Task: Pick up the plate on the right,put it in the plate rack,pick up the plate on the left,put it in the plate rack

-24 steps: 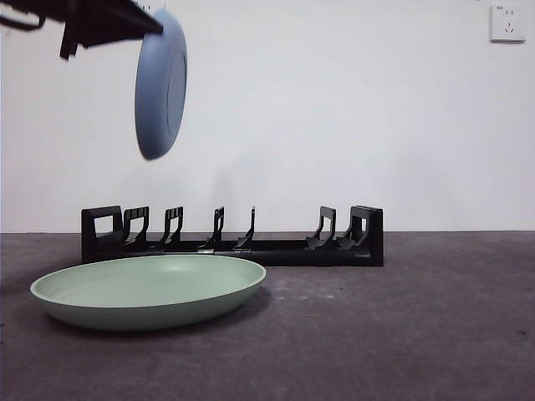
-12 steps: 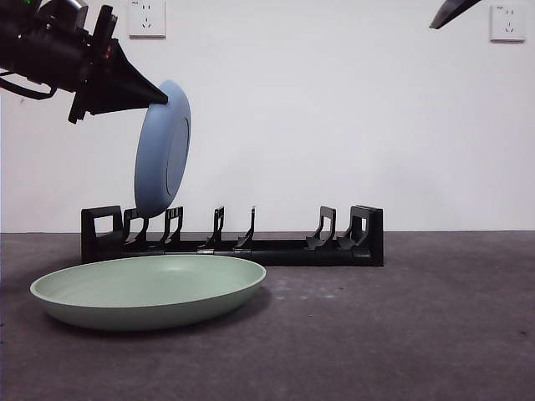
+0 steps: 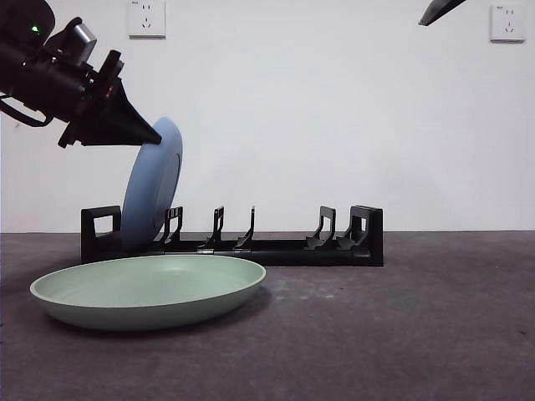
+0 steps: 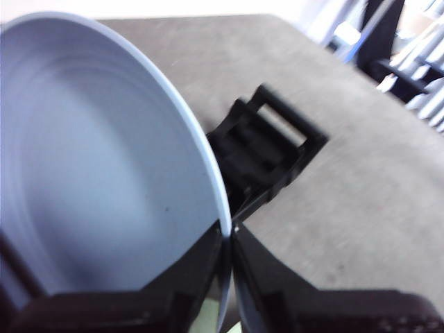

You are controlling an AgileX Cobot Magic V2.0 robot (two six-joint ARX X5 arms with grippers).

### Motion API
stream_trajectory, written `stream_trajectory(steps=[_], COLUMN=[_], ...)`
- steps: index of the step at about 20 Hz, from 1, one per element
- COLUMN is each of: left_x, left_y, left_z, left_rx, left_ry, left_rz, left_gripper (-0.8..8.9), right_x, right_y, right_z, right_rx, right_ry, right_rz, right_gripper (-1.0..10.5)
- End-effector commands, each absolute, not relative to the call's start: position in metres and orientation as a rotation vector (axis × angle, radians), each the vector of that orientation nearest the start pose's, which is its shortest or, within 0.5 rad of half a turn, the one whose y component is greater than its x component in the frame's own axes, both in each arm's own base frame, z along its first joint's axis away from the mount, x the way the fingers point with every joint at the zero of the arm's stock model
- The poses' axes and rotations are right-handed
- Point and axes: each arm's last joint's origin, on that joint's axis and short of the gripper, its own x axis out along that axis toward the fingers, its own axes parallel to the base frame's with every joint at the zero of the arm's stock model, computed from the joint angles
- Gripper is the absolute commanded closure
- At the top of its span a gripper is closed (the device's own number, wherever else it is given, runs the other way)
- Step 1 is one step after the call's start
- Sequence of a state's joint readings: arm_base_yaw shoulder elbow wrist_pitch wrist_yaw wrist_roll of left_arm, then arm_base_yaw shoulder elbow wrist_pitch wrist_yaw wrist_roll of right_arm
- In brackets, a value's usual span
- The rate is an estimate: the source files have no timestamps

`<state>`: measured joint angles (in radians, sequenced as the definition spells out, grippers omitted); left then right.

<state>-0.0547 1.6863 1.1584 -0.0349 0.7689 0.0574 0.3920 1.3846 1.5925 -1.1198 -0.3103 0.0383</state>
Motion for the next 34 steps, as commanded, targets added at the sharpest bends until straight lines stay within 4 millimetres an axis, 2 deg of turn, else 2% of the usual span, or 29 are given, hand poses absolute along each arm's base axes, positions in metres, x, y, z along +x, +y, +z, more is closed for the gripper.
stream_trajectory(steps=[1,6,7,9,10,14,18,21,23,26,29,32,34], left_x=[0.364,0.364,0.364,0.364,0.365,0.362,0.342,0.313,0.285,0.228,0.173,0.123,0.096], left_y=[-0.044,-0.047,-0.047,-0.047,-0.047,-0.047,-0.046,-0.044,-0.042,-0.038,-0.033,-0.027,-0.025], left_z=[0.245,0.245,0.245,0.247,0.250,0.263,0.292,0.325,0.351,0.385,0.405,0.412,0.413], left_rx=[-0.082,-0.108,-0.111,-0.129,-0.136,-0.142,-0.128,-0.105,-0.065,0.018,0.119,0.213,0.266], left_ry=[0.519,0.533,0.533,0.536,0.541,0.527,0.480,0.434,0.379,0.305,0.250,0.221,0.208], left_rz=[-0.831,-0.835,-0.835,-0.838,-0.836,-0.870,-0.886,-0.894,-0.901,-0.909,-0.878,-0.804,-0.772], left_gripper=[8.14,8.02,7.66,6.25,6.00,5.92,5.91,5.87,5.83,5.83,5.78,3.75,3.70], right_x=[0.235,0.235,0.235,0.235,0.235,0.235,0.235,0.236,0.238,0.248,0.261,0.276,0.286], right_y=[0.107,0.107,0.107,0.107,0.107,0.107,0.107,0.108,0.108,0.113,0.126,0.149,0.169], right_z=[0.394,0.395,0.395,0.395,0.395,0.395,0.395,0.395,0.393,0.385,0.372,0.350,0.332], right_rx=[0.001,0.002,0.001,0.002,0.001,0.000,0.000,0.000,0.000,0.003,-0.012,-0.038,-0.061], right_ry=[0.946,0.940,0.941,0.941,0.941,0.942,0.937,0.930,0.937,0.964,0.996,1.051,1.086], right_rz=[0.628,0.629,0.629,0.629,0.629,0.630,0.630,0.631,0.630,0.638,0.662,0.699,0.729], right_gripper=[6.0,6.0,6.0,6.0,6.0,6.0,6.0,6.0,6.0,6.0,6.0,6.0,6.0])
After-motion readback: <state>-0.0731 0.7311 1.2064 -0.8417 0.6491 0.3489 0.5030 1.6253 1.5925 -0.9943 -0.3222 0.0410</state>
